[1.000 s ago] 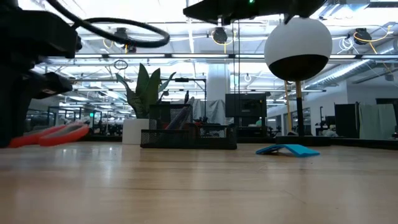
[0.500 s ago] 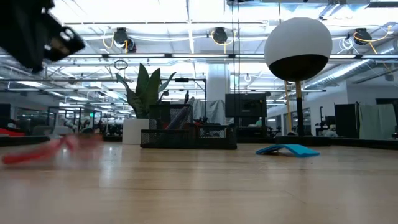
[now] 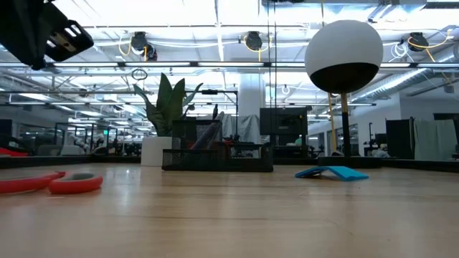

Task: Pick and place office supplies into organizer
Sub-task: Put the red scissor into the black desk organizer

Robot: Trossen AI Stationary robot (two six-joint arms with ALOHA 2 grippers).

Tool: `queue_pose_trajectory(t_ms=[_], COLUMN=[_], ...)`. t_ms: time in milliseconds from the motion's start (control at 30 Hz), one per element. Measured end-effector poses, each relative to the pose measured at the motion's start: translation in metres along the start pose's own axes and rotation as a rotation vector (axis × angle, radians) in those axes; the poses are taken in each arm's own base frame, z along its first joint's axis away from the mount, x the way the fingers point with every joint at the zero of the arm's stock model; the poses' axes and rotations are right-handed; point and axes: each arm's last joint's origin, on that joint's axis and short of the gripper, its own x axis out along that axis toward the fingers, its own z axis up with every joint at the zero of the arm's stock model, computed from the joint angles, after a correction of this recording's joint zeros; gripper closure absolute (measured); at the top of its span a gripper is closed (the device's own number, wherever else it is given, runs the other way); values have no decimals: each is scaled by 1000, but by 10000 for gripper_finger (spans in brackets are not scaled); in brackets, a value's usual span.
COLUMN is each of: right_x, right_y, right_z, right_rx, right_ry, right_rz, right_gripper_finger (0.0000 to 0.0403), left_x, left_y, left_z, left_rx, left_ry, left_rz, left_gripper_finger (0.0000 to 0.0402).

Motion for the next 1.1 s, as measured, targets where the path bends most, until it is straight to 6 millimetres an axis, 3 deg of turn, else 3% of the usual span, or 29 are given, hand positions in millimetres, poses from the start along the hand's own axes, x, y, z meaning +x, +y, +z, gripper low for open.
queue_pose_trajectory(t_ms=[133,400,533,900,1100], right_x=[10,26,26,26,26], right_y=[14,21,20,18,18], right_z=[-12,-19,-17,-18,-19], right_rx=[-10,-32,-31,-30,-30], right_ry=[38,0,-10,25,25], right_rz=[110,75,63,19,19], right_gripper_finger=[298,298,298,298,298], left_x=[-3,-35,-40,9,32], left_y=[3,12,12,0,1], left_z=[1,7,6,-5,-10], left_rx=[-11,-51,-53,216,280], left_ry=[-14,-205,-200,50,150], left_rz=[6,80,37,66,104], left_gripper_finger=[359,351,351,350,349])
